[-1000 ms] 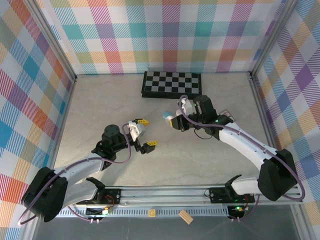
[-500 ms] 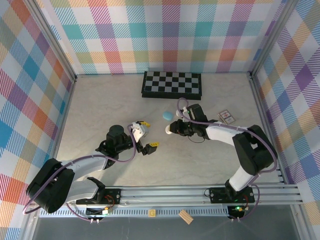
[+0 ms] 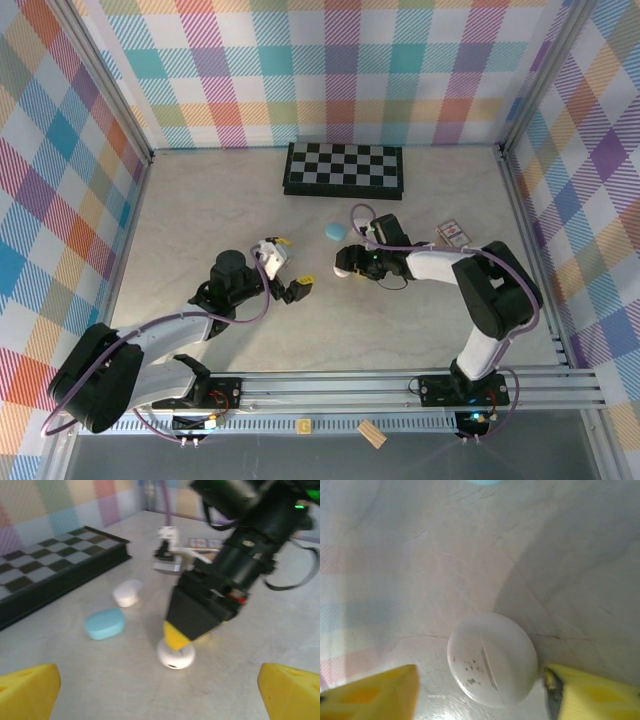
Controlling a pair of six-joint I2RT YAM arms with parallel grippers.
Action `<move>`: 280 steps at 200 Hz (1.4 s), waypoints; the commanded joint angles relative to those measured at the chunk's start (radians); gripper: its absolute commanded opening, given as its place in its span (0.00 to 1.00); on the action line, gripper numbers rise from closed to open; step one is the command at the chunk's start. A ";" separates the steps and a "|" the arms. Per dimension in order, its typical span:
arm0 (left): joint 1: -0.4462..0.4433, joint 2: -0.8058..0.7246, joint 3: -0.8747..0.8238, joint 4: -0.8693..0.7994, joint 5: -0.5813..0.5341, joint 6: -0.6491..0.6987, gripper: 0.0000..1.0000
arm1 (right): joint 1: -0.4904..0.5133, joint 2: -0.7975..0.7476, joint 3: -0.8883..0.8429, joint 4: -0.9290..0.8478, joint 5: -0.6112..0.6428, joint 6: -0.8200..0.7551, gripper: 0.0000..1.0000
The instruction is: Insert the wireless bluetooth earbuds into the charging case
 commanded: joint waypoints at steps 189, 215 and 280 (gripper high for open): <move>0.457 0.420 -0.004 0.323 -0.426 -0.201 1.00 | -0.529 -0.215 -0.369 0.640 0.285 -0.622 0.99; 0.472 0.426 0.073 0.178 -0.429 -0.222 1.00 | -0.529 -0.164 -0.399 0.737 0.266 -0.630 0.99; 0.474 0.427 0.072 0.180 -0.428 -0.220 1.00 | -0.529 -0.161 -0.395 0.734 0.270 -0.633 0.99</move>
